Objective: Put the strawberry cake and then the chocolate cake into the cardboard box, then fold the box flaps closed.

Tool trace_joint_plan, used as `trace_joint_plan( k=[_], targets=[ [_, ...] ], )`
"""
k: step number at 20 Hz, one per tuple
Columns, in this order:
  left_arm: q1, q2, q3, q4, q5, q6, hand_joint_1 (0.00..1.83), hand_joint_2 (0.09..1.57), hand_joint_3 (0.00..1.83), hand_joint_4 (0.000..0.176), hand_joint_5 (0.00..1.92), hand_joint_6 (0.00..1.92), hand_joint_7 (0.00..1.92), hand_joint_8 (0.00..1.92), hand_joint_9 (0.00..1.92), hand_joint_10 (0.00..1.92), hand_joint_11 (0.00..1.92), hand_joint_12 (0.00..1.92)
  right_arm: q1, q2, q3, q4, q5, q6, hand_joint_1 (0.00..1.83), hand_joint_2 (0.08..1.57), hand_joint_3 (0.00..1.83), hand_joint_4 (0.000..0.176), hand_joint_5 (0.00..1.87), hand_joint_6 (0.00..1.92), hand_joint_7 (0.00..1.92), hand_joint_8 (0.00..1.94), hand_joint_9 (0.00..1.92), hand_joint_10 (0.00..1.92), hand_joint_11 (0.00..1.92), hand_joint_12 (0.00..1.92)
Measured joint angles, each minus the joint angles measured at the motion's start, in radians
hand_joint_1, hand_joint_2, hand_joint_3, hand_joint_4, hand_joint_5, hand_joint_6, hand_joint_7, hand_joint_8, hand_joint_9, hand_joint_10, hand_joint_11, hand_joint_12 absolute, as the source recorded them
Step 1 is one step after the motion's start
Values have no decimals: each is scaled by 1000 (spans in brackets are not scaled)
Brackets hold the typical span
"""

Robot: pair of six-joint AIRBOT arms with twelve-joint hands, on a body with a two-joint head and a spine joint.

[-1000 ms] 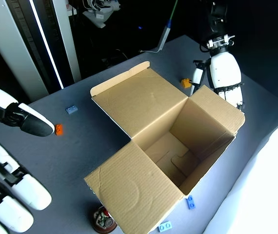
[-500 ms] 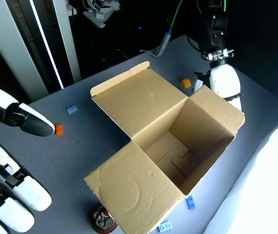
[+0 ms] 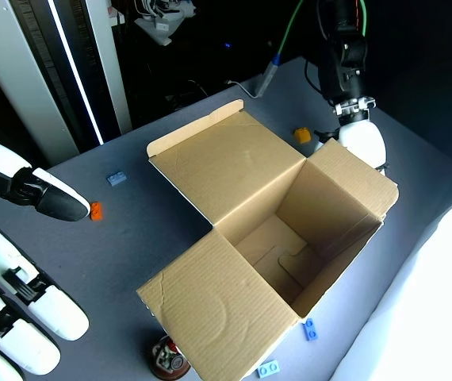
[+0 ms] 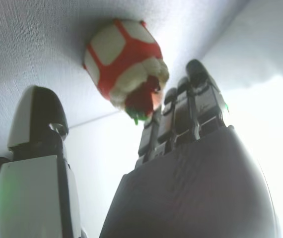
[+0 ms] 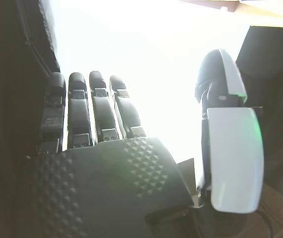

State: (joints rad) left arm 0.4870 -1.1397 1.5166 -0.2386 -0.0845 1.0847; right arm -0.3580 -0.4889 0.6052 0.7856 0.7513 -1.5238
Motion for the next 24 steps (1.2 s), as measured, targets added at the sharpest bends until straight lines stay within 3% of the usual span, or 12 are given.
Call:
trace_joint_plan(
  k=[3, 9, 15, 16, 19, 24],
  targets=[
    [0, -15, 25, 0, -3, 0, 1046, 1037, 0, 60, 56, 11, 58, 5, 51, 4, 0, 486, 0, 0, 0, 0, -3, 0, 379, 1034, 0, 0, 36, 1, 85, 0, 81, 0, 0, 213],
    [4, -29, 31, 0, -6, -3, 1074, 1011, 0, 56, 128, 14, 153, 10, 125, 14, 0, 678, 2, 0, 0, 0, -3, 0, 414, 1036, 1, 0, 47, 0, 95, 0, 90, 0, 0, 298],
    [6, -30, 31, 0, -13, -10, 1081, 1009, 0, 52, 147, 12, 207, 13, 165, 19, 0, 670, 2, 0, 0, 0, -4, 0, 412, 1046, 3, 0, 30, 0, 90, 0, 89, 3, 0, 246],
    [11, -30, 31, 0, -17, -11, 1078, 1013, 0, 53, 154, 10, 228, 12, 184, 19, 0, 696, 2, 0, 0, 0, -4, 0, 399, 1039, 0, 0, 55, 7, 115, 5, 113, 10, 0, 341],
    [13, -31, 31, 0, -23, -14, 1090, 1006, 0, 52, 167, 10, 254, 13, 205, 19, 0, 732, 2, 0, 0, 0, -4, 0, 375, 1057, 7, 0, 67, 6, 121, 0, 119, 7, 0, 378],
    [13, -31, 31, 0, -27, -20, 1103, 1009, 0, 56, 211, 14, 312, 12, 270, 25, 0, 885, 2, 0, 0, 0, -3, -1, 355, 1072, 4, 0, 46, 1, 104, 2, 105, 7, 0, 208]
  ],
)
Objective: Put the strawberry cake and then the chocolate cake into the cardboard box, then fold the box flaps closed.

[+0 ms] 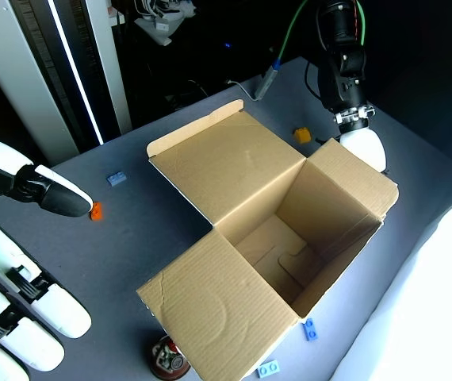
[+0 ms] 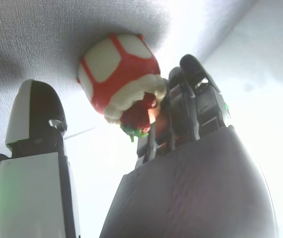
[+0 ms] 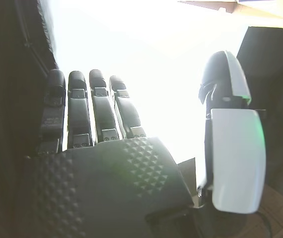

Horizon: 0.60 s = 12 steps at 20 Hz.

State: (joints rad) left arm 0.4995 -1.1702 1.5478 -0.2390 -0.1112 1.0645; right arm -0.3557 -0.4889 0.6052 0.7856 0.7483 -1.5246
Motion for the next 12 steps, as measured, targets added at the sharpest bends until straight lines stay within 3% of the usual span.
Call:
trace_joint_plan(
  k=[1, 5, 6, 7, 9, 10, 12],
  targets=[
    [0, 0, 0, 0, -1, -2, 1092, 1015, 2, 55, 211, 11, 321, 11, 284, 26, 0, 913, 0, 0, 0, 0, 0, 0, 358, 1082, 5, 0, 36, 3, 78, 8, 92, 2, 0, 85],
    [0, 0, 0, 0, -1, -7, 1104, 1010, 0, 60, 248, 16, 376, 21, 360, 46, 0, 1050, 0, 0, 0, 0, 1, 0, 361, 1086, 1, 0, 55, 2, 102, 1, 121, 5, 0, 218],
    [0, 0, 0, 0, 8, -8, 1111, 1010, 0, 60, 290, 25, 429, 35, 463, 98, 0, 1301, 0, 0, -1, 0, 1, 0, 372, 1088, 2, 0, 32, 0, 85, 0, 113, 1, 0, 220],
    [0, 0, 0, 0, 9, -9, 1111, 1010, 0, 60, 290, 25, 429, 35, 463, 98, 0, 1301, 0, 0, -1, 0, 2, 0, 372, 1088, 2, 0, 32, 0, 85, 0, 113, 1, 0, 220],
    [0, 0, 0, 0, 6, -11, 1140, 1011, 0, 53, 394, 7, 528, 60, 377, 644, 39, 1519, 0, 0, -1, 0, 2, 0, 372, 1088, 1, 0, 32, 3, 84, 2, 111, 1, 0, 258],
    [0, 0, 0, 0, 6, -12, 1143, 1015, 1, 40, 425, 14, 571, 94, 328, 892, 68, 1572, 0, 0, -1, 0, 2, 0, 367, 1086, 0, 0, 38, 4, 86, 1, 111, 0, 0, 224],
    [0, 0, 0, 0, 3, -14, 1160, 1045, 2, 13, 545, 63, 492, 551, 332, 1157, 123, 1660, 0, 0, -1, 0, 2, 0, 353, 1081, 0, 0, 43, 4, 93, 2, 114, 1, 0, 245]
  ],
)
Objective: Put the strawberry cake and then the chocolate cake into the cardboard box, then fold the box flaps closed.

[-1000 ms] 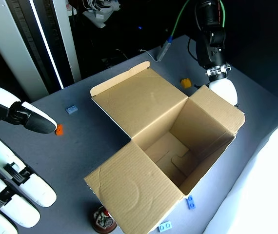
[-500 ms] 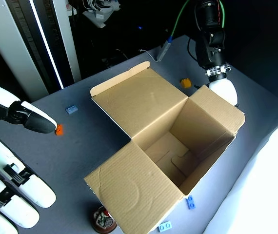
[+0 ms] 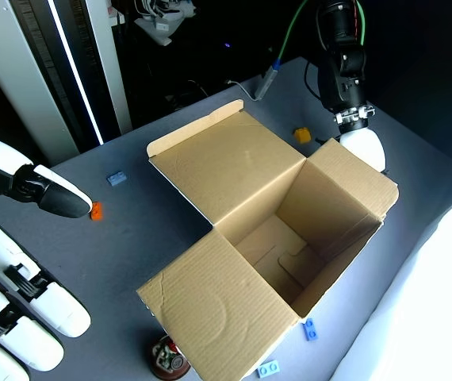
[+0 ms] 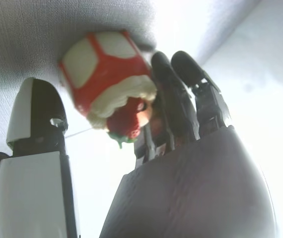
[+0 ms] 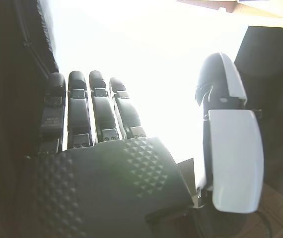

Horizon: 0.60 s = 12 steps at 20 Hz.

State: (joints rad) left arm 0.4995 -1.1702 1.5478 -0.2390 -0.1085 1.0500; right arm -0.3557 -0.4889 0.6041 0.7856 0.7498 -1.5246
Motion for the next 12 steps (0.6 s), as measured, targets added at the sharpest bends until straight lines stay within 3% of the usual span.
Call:
trace_joint_plan(
  k=[1, 2, 3, 4, 5, 6, 8, 10, 12],
  targets=[
    [0, 0, 0, 0, -1, 0, 1193, 1053, 2, 0, 652, 119, 444, 851, 364, 1267, 179, 1714, 0, 0, 0, 0, 0, 0, 347, 1083, 0, 0, 44, 3, 100, 2, 122, 4, 0, 300],
    [0, 0, 0, 0, -1, 0, 1188, 1086, 6, 0, 703, 185, 439, 1060, 376, 1370, 213, 1778, 0, 0, 0, 0, 0, 0, 331, 1088, 1, 0, 38, 0, 95, 1, 115, 1, 0, 270],
    [0, 0, 0, -3, -4, -4, 1283, 1185, 10, 0, 651, 463, 683, 1317, 422, 1433, 271, 1831, 0, 0, -2, 1, 1, 0, 327, 1088, 1, 0, 41, 2, 99, 2, 117, 2, 0, 263],
    [0, 0, 0, -3, -8, -5, 1300, 1215, 0, 0, 551, 739, 722, 1385, 430, 1450, 287, 1853, 0, 0, -2, 0, 0, 0, 324, 1098, 4, 0, 31, 4, 88, 3, 108, 4, 0, 210],
    [0, 0, 0, -3, -11, -5, 1163, 1279, 8, 0, 584, 1287, 702, 1550, 423, 1552, 292, 1907, 0, 0, -2, 0, 0, 0, 344, 1092, 0, 0, 36, 6, 96, 6, 116, 8, 0, 199],
    [0, 0, 0, -2, -8, -5, 1120, 1310, 5, 0, 581, 1423, 661, 1634, 389, 1638, 291, 1918, 0, 0, -2, 0, 1, 0, 330, 1094, 1, 0, 36, 6, 95, 5, 112, 6, 0, 202],
    [2, 0, 0, -1, 19, -11, 1115, 1321, 1, 0, 620, 1396, 608, 1729, 325, 1749, 311, 1921, 0, 0, -2, 0, 0, 0, 309, 1098, 2, 0, 32, 3, 83, 1, 103, 2, 0, 171],
    [2, 0, 0, 0, 26, -11, 1128, 1307, 0, 0, 663, 1340, 612, 1715, 326, 1743, 325, 1921, 0, 0, -2, 0, 0, 0, 332, 1099, 1, 0, 26, 0, 74, 0, 87, 0, 0, 151],
    [0, 0, 0, -1, 27, -13, 1131, 1313, 2, 0, 666, 1327, 588, 1761, 298, 1798, 326, 1921, 0, 0, -2, 0, 1, 0, 367, 1084, 0, 0, 44, 4, 104, 3, 110, 7, 0, 245]
  ],
)
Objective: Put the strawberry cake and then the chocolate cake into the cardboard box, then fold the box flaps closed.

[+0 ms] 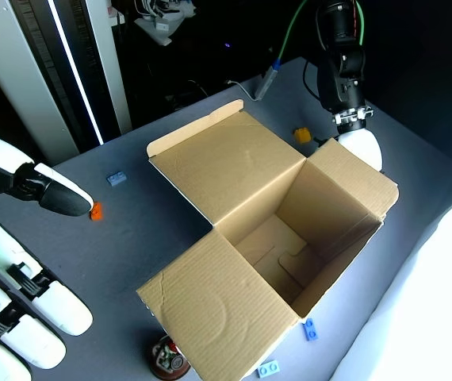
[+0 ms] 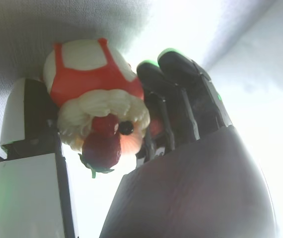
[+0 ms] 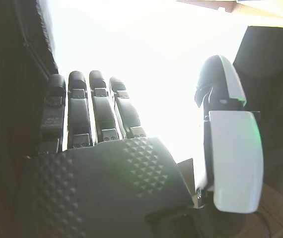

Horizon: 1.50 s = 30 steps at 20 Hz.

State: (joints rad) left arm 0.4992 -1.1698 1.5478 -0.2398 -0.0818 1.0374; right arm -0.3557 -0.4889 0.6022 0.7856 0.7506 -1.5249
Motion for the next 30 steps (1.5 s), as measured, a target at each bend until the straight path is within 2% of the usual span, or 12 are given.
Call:
trace_joint_plan(
  k=[4, 5, 6, 10, 11, 12, 13, 19, 20, 25, 30],
  targets=[
    [-20, 12, 0, 1, 2, -10, 1139, 1314, 1, 0, 697, 1296, 552, 1792, 249, 1844, 314, 1921, 0, 0, 0, 0, 0, 0, 331, 1090, 0, 0, 23, 1, 89, 0, 87, 0, 0, 117],
    [-25, 16, 0, 1, 5, -10, 1137, 1316, 1, 0, 693, 1300, 550, 1797, 251, 1844, 318, 1921, 0, 0, 0, 0, 0, 0, 345, 1087, 0, 0, 27, 3, 89, 0, 85, 0, 0, 109],
    [-29, 21, -2, 1, 6, -10, 1145, 1307, 0, 0, 702, 1278, 576, 1773, 279, 1829, 328, 1921, 0, 0, 0, 2, 0, 0, 343, 1087, 0, 0, 33, 3, 92, 1, 95, 3, 0, 182],
    [-61, 51, -30, 0, 23, 2, 1155, 1302, 1, 0, 710, 1250, 582, 1783, 301, 1829, 337, 1921, 0, 0, 0, 0, 0, 0, 338, 1090, 0, 0, 22, 0, 67, 0, 63, 0, 0, 110],
    [-71, 56, -39, 0, 26, 10, 1161, 1285, 0, 0, 742, 1215, 613, 1726, 325, 1802, 336, 1921, 0, 0, 0, 0, 0, 0, 325, 1089, 0, 0, 18, 0, 77, 1, 77, 4, 0, 177],
    [-79, 64, -48, 1, 30, 12, 1161, 1285, 0, 0, 742, 1215, 613, 1726, 325, 1802, 336, 1921, 0, 0, 0, 0, 0, 0, 325, 1089, 0, 0, 18, 0, 77, 1, 77, 4, 0, 177],
    [-95, 69, -56, 1, 33, 16, 1175, 1288, 1, 0, 736, 1190, 600, 1773, 306, 1845, 347, 1921, 0, 0, 0, 0, 0, 0, 340, 1093, 0, 0, 19, 4, 96, 5, 96, 9, 0, 258],
    [-160, 97, -89, 0, 44, 37, 1165, 1291, 0, 0, 709, 1223, 620, 1747, 324, 1797, 330, 1921, 0, 0, -2, 0, 0, 0, 398, 1094, 0, 0, 23, 3, 108, 4, 100, 6, 0, 290],
    [-174, 103, -92, 0, 44, 41, 1155, 1294, 1, 0, 700, 1251, 616, 1741, 324, 1783, 323, 1921, 0, 0, -2, 0, 0, 0, 376, 1103, 2, 0, 0, 0, 91, 1, 88, 0, 0, 200],
    [-225, 115, -97, 1, 61, 74, 1142, 1302, 2, 0, 684, 1292, 608, 1744, 338, 1735, 314, 1921, 0, 0, -2, 0, 0, 0, 378, 1096, 0, 0, 12, 3, 100, 2, 71, 1, 0, 116],
    [-274, 122, -88, 1, 77, 94, 1154, 1287, 0, 0, 728, 1235, 611, 1723, 331, 1726, 290, 1921, 0, 1, -4, 0, 0, 0, 363, 1111, 2, 0, 0, 0, 95, 2, 64, 4, 0, 31]
  ],
)
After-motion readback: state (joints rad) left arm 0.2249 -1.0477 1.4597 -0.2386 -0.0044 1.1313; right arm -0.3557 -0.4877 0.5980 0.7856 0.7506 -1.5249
